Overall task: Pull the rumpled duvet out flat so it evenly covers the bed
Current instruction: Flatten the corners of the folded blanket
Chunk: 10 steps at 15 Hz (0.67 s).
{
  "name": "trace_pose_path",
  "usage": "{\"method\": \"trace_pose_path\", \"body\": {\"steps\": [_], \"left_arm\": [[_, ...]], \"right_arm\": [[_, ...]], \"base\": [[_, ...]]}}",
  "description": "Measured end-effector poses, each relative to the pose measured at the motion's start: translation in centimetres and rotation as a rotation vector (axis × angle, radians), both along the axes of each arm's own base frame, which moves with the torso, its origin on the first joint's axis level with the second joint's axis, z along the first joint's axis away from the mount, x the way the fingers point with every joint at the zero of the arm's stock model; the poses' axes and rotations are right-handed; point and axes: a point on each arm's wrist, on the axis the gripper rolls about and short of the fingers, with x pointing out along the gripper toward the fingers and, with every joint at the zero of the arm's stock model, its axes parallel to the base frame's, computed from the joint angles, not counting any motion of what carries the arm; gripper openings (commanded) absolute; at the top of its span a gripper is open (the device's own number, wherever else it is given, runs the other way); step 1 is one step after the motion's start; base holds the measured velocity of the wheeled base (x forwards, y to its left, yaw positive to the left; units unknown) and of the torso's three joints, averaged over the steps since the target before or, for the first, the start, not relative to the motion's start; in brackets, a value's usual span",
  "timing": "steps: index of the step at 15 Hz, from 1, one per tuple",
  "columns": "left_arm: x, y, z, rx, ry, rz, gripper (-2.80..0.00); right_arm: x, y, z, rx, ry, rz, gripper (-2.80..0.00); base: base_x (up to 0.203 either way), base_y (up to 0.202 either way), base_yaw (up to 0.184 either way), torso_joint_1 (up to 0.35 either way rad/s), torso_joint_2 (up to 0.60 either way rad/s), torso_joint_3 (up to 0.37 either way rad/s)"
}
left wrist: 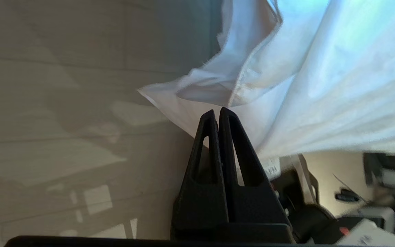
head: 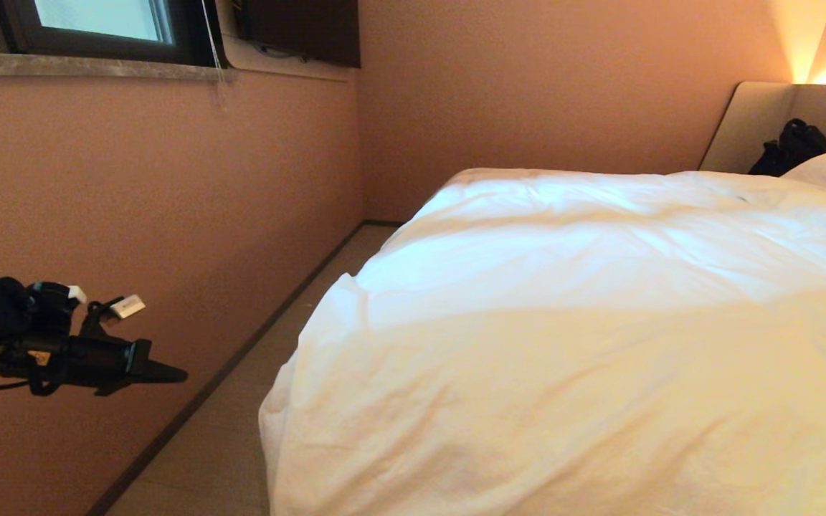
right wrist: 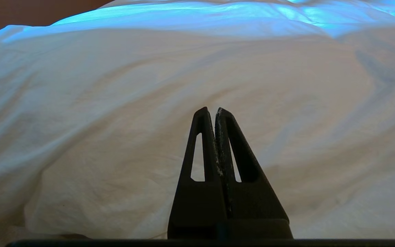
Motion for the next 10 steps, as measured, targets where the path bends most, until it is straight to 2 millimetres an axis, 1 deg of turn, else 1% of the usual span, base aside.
{"method": "trace_pose_path", "body": {"steps": [3, 5, 8, 10], "left_arm": [[1.4, -0.5, 0.6, -0.016, 0.043, -0.036, -2.80], [2.1, -1.3, 0.5, -0.018, 0.074, -0.092, -2.80], [2.8, -2.1, 0.2, 0.000, 0.064, -0.139, -2.80], [3.2, -3.2, 0.1, 0.042, 0.045, -0.200, -2.80]], "right_arm": [[0.0, 0.0, 0.0, 0.000, 0.000, 0.000, -2.80], [0.0, 0.0, 0.0, 0.000, 0.000, 0.000, -2.80], [0.0, 0.0, 0.0, 0.000, 0.000, 0.000, -2.80], [0.0, 0.0, 0.0, 0.000, 0.000, 0.000, -2.80]], "base": [[0.000, 0.000, 0.000, 0.000, 0.00, 0.000], [0.000, 0.000, 0.000, 0.000, 0.00, 0.000], [0.000, 0.000, 0.000, 0.000, 0.00, 0.000], [0.000, 0.000, 0.000, 0.000, 0.00, 0.000]]}}
